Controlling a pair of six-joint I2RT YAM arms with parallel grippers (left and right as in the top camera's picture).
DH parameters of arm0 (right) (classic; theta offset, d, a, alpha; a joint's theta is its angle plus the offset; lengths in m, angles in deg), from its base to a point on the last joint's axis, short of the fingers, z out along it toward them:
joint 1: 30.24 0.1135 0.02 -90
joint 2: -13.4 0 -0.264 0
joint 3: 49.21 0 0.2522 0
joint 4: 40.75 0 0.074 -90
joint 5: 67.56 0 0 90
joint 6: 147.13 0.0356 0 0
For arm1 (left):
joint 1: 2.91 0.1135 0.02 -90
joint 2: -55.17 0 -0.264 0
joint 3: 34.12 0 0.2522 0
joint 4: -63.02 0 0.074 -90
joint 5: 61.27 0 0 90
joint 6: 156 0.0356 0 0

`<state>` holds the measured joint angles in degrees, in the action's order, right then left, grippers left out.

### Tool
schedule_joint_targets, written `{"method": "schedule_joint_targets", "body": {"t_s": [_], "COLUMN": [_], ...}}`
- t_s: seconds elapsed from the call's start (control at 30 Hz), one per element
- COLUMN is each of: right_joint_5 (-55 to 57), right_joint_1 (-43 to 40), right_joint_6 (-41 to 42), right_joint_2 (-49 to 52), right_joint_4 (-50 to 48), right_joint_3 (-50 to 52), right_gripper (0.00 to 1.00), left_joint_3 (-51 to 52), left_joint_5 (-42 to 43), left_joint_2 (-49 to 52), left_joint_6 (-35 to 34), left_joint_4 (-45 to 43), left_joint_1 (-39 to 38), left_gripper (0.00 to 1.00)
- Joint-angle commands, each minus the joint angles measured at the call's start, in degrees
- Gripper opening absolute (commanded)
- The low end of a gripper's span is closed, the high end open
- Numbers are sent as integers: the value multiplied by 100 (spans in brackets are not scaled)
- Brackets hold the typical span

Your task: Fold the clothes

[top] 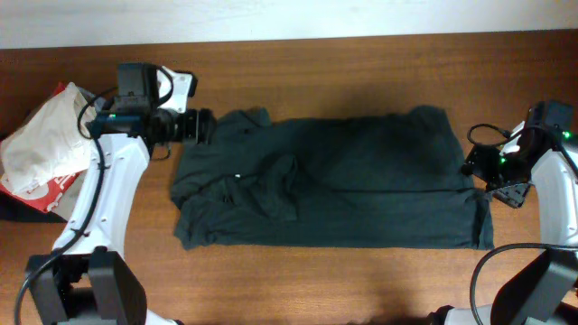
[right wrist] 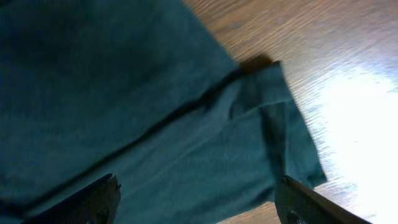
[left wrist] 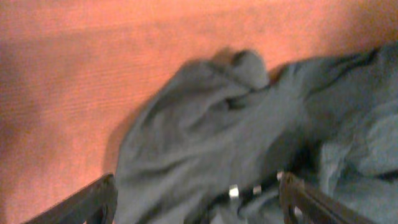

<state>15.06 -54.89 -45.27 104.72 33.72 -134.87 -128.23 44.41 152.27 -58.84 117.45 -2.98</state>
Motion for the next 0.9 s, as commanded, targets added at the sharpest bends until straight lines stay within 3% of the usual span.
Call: {"method": "schedule_joint_targets", "body": {"t_s": [0.0, 0.13, 0.23, 0.27, 0.3, 0.33, 0.37, 0.47, 0.57, 0.6, 0.77, 0.87], "right_joint_5": [-444, -439, -417, -400, -402, -402, -404, -201, 374, 376, 667, 966], "right_joint_1": [190, 522, 643, 680, 682, 682, 713, 1058, 1333, 1370, 1364, 1364], "right_joint_6": [-293, -310, -310, -310, -310, -310, -306, -306, -428, -820, -863, -868], "right_joint_2": [-33, -31, -13, 7, 15, 39, 98, 190, 544, 970, 2562, 2806], "right_joint_4": [-2, -11, -140, -234, -297, -481, -852, -2361, -3814, -4448, -5960, -6492], "right_joint_3": [-66, -66, -66, -66, -66, -66, -66, -66, -66, -66, -68, -68], "right_gripper": [83, 84, 83, 84, 81, 74, 60, 58, 56, 57, 73, 79], "left_joint_3": [-518, -2293, -2640, -2640, -2640, -2643, -2806, -3985, -4360, -4360, -4358, -4354], "left_joint_5": [190, -348, -354, -420, -592, -682, -721, -715, -717, -719, -719, -717], "left_joint_2": [986, 3106, 3884, 4048, 4153, 4166, 4098, 3777, 3523, 3517, 3517, 3517], "left_joint_6": [785, 949, 946, 938, 918, 918, 656, -4, -4, -2, -4, -4], "left_joint_4": [-544, -621, -1067, -1038, -931, -789, -599, 227, 859, 1228, 2767, 3025], "left_joint_1": [-463, -968, -1272, -1360, -1405, -1414, -1401, -1220, -1185, -1185, -1147, -1147], "left_gripper": [83, 83, 82, 78, 65, 21, 0, 0, 0, 0, 0, 0]}}
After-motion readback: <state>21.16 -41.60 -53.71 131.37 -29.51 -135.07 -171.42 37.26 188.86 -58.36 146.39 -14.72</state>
